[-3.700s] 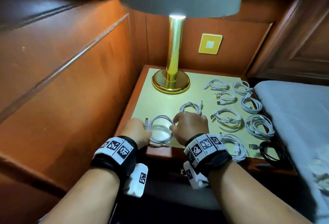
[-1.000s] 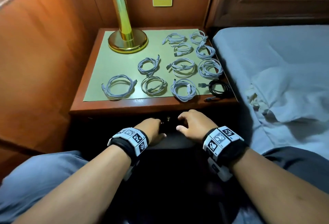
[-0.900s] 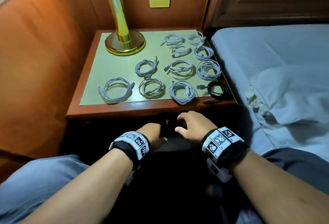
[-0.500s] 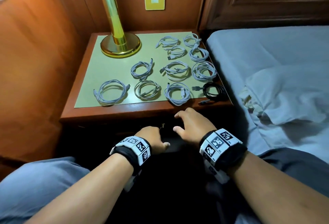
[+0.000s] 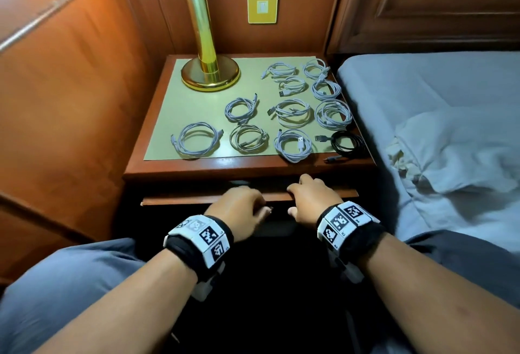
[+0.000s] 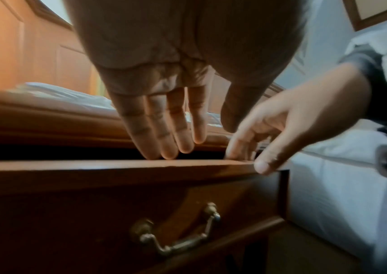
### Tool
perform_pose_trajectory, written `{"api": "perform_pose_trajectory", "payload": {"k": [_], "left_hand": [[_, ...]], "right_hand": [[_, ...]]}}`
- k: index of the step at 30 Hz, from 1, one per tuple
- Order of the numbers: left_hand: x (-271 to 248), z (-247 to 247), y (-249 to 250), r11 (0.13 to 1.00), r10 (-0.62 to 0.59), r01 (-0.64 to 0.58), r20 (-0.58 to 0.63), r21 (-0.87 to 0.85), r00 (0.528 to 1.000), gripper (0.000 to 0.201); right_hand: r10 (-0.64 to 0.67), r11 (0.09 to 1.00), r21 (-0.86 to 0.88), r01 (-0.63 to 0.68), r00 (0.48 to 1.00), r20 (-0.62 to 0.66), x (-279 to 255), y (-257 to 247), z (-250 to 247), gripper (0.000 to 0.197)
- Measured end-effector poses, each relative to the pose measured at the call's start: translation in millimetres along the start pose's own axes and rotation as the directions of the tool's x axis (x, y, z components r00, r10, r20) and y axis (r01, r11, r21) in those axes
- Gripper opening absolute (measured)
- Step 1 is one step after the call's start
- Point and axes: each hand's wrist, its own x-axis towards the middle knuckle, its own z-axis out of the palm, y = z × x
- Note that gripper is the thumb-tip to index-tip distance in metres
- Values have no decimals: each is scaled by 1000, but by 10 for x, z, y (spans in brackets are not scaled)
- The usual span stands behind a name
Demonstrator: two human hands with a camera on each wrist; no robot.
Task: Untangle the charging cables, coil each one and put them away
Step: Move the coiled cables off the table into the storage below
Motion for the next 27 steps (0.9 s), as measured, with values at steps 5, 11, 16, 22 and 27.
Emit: {"api": "perform_pose_trajectory", "payload": {"k": [5, 11, 16, 22, 27], "left_hand": [[4, -191, -303, 970, -185, 173, 54, 173, 981, 58], [-108, -279, -337, 945, -244, 215, 93, 247, 965, 55], [-319, -278, -247, 941, -239, 189, 154, 281, 959, 41], [-622, -211, -157, 933, -255, 181, 218, 310, 942, 44], [-760, -177, -106, 944, -231, 157, 239, 291, 943, 43]], "right_hand": [[36, 998, 44, -37, 999, 26, 37, -13, -37, 54], [60, 997, 51, -63, 996, 58, -11, -45, -96, 45], [33, 999, 1, -33, 991, 132, -218, -104, -48, 41], [24, 999, -34, -19, 984, 177, -508, -166, 67, 37], [35, 996, -83, -18, 978, 204, -615, -197, 142, 37]]}}
